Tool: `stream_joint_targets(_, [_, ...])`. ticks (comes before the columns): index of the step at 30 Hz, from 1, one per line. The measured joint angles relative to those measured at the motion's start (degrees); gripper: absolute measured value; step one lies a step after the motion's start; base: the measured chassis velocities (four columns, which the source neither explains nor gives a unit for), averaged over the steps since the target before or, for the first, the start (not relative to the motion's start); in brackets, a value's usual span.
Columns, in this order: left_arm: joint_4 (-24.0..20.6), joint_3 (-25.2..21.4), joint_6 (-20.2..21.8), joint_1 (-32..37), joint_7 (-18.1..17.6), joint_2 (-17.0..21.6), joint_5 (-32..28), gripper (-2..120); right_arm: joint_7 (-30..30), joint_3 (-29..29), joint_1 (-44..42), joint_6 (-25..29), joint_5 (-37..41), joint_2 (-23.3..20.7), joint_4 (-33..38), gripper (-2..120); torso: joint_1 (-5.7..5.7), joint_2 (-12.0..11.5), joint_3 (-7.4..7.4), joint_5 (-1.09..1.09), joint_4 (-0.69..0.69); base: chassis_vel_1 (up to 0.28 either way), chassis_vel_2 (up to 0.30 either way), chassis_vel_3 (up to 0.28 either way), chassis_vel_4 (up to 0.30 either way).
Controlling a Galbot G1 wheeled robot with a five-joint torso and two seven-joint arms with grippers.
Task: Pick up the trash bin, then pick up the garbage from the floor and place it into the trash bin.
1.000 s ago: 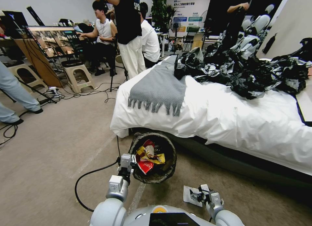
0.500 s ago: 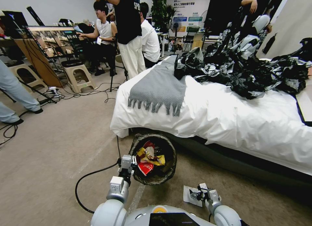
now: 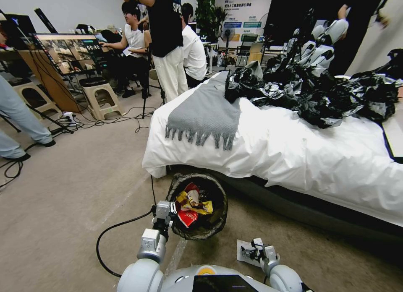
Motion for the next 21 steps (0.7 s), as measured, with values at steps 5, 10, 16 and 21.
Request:
stream_joint_targets(5, [0.0, 0.01, -0.03, -0.01, -0.02, -0.05, 0.0, 0, -0.15, -0.03, 0.2, 0.51, -0.59, 1.36, -1.18, 100, 0.0, 0.0, -0.01, -0.07, -0.02, 0.0, 0.0, 0.0, 0.0])
stream_joint_targets(10, [-0.13, -0.06, -0.06, -0.02, -0.04, -0.05, -0.03, 0, -0.87, -0.03, 0.19, 1.91, -1.8, 2.29, -2.43, 98, 0.0, 0.01, -0.01, -0.11, -0.04, 0.0, 0.0, 0.0, 0.0])
stream_joint_targets(16, [-0.14, -0.04, -0.07, -0.02, -0.04, -0.05, -0.05, 0, -1.6, 0.11, 0.14, 2.5, -2.28, 2.41, -2.77, 93, -0.01, 0.01, -0.01, -0.04, -0.01, 0.0, 0.0, 0.0, 0.0])
stream_joint_targets(21, [-0.14, -0.01, -0.07, -0.18, -0.05, -0.05, -0.09, 0, -1.63, 0.2, 0.23, 2.71, -2.78, 2.44, -2.81, 93, -0.01, 0.01, -0.01, 0.0, 0.0, 0.0, 0.0, 0.0, 0.0])
